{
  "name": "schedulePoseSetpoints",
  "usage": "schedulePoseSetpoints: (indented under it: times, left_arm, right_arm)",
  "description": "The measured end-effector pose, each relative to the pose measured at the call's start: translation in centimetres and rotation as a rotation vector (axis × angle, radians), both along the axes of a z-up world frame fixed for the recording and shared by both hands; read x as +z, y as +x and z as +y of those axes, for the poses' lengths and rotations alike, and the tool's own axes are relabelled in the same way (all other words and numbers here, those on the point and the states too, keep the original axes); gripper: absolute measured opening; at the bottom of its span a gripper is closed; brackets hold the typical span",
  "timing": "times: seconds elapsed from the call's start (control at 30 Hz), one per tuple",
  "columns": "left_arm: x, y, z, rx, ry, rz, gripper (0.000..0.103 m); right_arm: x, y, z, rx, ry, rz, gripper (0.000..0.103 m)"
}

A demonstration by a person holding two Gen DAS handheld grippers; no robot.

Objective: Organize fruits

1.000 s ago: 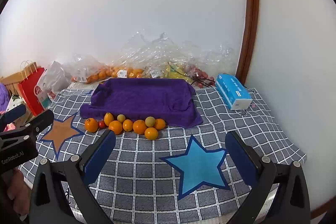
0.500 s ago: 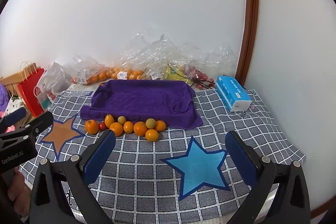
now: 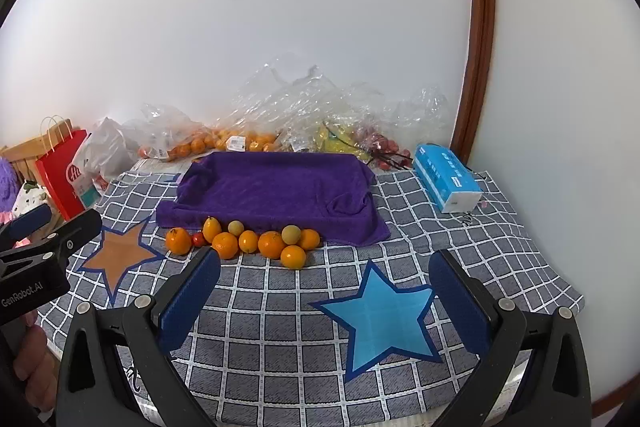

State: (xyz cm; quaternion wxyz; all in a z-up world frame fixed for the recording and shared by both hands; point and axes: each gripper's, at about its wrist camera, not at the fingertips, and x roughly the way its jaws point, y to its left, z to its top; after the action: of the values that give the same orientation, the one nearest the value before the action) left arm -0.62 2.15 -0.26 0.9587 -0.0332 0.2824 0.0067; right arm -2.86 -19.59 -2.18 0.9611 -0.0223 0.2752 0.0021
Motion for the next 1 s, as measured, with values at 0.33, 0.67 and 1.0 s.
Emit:
schedulePoseSetpoints:
  times: [0.33,0.67,1.0]
  left_arm:
    - [0.0,-0.09,0.07,0.0,-0.009,-0.003,0.103]
    - [-0.12,-0.3,-0.19,-0.012,0.002,-0.002,0.103]
    - [-0.01,-0.49,-0.64,-0.013,0.014,-0.009,0.103]
  right_arm:
    - [-0.15,-0.03,0.12,0.007,0.007,0.002,0.102]
    - [0.02,-0.29,-0.35,0.0,0.025,-0.007,0.102]
    - [0.2,-0.32,-0.27,0.0,0.017,-0.021,0.102]
